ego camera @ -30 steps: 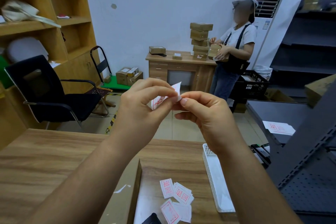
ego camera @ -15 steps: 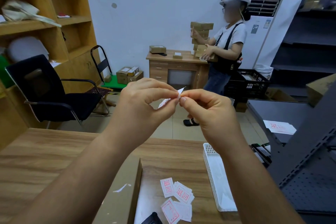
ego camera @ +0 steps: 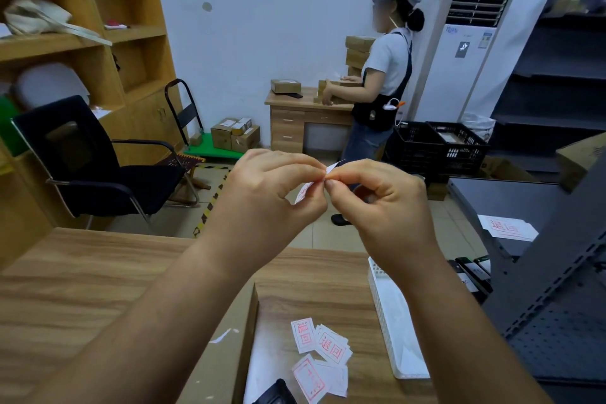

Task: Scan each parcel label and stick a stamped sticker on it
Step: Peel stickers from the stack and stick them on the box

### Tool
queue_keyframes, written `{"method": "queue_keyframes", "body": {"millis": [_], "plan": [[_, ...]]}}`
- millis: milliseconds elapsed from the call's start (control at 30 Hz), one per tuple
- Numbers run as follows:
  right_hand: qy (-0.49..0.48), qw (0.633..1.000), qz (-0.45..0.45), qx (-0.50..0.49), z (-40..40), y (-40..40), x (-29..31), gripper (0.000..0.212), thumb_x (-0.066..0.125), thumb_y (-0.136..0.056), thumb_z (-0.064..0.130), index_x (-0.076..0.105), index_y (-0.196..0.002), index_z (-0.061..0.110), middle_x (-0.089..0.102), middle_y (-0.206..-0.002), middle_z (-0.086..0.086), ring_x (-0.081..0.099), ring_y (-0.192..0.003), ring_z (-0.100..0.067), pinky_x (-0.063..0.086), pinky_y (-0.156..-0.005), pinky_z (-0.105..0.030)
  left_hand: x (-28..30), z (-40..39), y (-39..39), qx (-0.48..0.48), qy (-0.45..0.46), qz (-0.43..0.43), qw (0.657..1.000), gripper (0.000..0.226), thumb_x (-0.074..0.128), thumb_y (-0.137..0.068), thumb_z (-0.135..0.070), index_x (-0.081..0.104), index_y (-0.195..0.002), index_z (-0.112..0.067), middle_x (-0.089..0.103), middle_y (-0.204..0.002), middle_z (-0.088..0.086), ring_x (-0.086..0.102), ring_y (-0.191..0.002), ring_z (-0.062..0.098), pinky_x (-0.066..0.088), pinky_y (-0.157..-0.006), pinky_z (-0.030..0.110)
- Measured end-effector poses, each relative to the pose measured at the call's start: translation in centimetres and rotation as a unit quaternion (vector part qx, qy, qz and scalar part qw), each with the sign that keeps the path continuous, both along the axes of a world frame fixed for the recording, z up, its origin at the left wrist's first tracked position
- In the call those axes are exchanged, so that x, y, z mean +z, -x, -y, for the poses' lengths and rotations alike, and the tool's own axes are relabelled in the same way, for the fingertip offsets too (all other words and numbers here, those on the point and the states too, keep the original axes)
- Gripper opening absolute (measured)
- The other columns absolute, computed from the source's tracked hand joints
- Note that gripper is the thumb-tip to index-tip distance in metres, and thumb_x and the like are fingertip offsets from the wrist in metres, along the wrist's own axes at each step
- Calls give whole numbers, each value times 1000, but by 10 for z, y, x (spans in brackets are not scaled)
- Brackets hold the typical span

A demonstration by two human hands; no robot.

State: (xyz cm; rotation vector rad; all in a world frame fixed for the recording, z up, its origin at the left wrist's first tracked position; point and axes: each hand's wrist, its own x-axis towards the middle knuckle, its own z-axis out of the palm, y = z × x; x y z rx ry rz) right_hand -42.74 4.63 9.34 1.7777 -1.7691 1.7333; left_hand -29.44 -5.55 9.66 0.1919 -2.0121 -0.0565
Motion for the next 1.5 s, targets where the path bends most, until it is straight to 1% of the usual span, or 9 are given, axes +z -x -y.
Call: {"method": "queue_keyframes", "body": {"millis": [233,433,533,767,967,1100,1233,1367,1500], "plan": [[-27,991,128,35,6,-4,-5,14,70,-87,8,77,-85,20,72,-84,10,68,-81,-18,57,-65,-48,0,-2,0,-22,-91,2,996,14,67,-86,-18,77,-93,-12,74,-91,-5,68,-86,4,57,-80,28],[-62,967,234,80,5,-2,-3,13,62,-92,8,74,-89,13,73,-84,-3,64,-72,-7,55,-65,-25,4,-8,-3,-93,-301,-38,948,11,66,-87,-23,74,-90,-30,74,-85,-14,68,-90,6,53,-79,18],[-64,953,279,97,8,0,-8,14,58,-94,5,71,-90,8,73,-86,-7,67,-78,-15,56,-68,-28,3,-5,-2,-93,-381,-41,919,23,64,-87,-14,74,-84,-35,74,-84,-13,68,-88,7,55,-79,22],[-63,963,248,80,12,7,-24,14,62,-94,6,73,-94,14,73,-96,-4,70,-89,-20,59,-73,-30,-12,-2,6,-92,-371,16,924,29,72,-78,-41,73,-100,-22,72,-96,-9,68,-96,12,58,-82,31],[-84,949,296,74,3,25,-49,14,61,-93,5,73,-92,13,73,-100,-4,70,-91,-19,59,-75,-31,-37,-7,30,-83,-356,22,931,10,66,-87,-25,75,-92,-21,71,-91,-12,67,-93,6,53,-78,17],[-67,864,492,83,-5,51,-84,26,52,-94,2,64,-74,13,70,-81,-5,67,-79,-21,57,-66,-31,-72,-14,63,-90,-590,-3,802,9,66,-90,-16,75,-93,-16,75,-90,-3,70,-89,10,57,-85,29],[-51,744,666,5,-21,92,-144,19,43,-96,2,57,-83,6,68,-77,-9,71,-74,-22,54,-57,-26,-121,-18,100,-81,-742,-73,661,10,62,-93,-12,68,-91,-5,74,-88,6,72,-86,18,58,-81,31],[-161,737,632,-179,-49,133,-217,17,48,-94,7,65,-91,6,74,-78,-6,73,-74,-21,58,-68,-36,-167,-12,116,-15,-767,-98,634,12,55,-96,-9,61,-86,-10,67,-85,7,66,-76,16,58,-75,29],[-320,793,427,-294,-62,163,-264,11,56,-93,19,65,-86,16,72,-86,3,71,-81,-20,60,-75,-43,-197,-11,110,34,-754,-50,654,10,59,-96,-16,65,-89,-12,70,-86,4,68,-77,12,56,-70,25]]}}
